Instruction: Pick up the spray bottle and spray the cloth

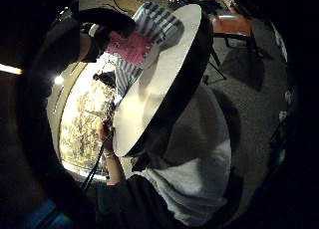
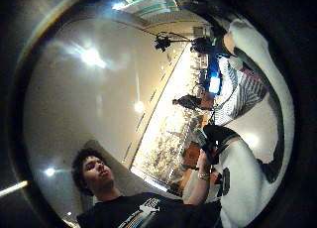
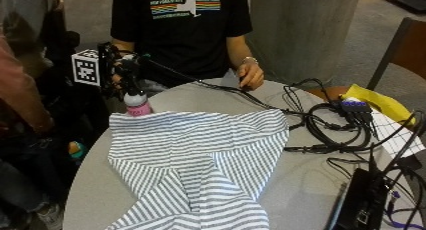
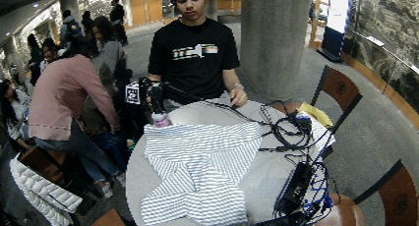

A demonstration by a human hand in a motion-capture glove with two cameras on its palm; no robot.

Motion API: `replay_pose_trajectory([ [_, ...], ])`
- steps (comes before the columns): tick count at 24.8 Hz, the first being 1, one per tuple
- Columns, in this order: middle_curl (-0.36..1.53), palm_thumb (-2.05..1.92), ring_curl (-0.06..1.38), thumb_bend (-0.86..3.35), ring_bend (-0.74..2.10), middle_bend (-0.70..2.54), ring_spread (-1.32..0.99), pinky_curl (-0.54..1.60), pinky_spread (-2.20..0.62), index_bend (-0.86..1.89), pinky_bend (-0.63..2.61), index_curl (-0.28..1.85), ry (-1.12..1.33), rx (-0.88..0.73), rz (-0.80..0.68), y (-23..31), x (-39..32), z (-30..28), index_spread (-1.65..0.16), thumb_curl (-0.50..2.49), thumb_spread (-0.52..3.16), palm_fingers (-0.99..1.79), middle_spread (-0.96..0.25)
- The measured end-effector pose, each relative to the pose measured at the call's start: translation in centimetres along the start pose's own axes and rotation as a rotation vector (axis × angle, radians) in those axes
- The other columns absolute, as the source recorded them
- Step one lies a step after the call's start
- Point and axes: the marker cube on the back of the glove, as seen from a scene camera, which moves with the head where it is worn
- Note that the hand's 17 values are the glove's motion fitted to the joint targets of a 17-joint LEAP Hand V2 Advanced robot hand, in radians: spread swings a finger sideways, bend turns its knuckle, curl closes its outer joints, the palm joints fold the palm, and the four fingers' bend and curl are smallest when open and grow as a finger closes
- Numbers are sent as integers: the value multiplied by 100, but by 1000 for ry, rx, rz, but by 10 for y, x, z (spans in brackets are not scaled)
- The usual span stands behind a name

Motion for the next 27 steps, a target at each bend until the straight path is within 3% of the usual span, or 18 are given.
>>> replay_pose_trajectory([
  [18,42,95,35,-1,37,32,0,40,12,5,54,14,100,-31,49,-61,33,18,-34,41,88,59,1],
  [20,39,100,37,1,39,21,0,41,14,9,59,15,95,-12,33,-62,33,19,-34,42,88,53,2],
  [24,40,117,36,11,43,23,-2,37,12,18,54,19,71,84,-8,-59,33,12,-29,48,87,76,-1],
  [27,42,116,37,6,49,26,-7,35,-5,26,49,23,57,139,-23,-58,34,6,-26,51,68,110,-5],
])
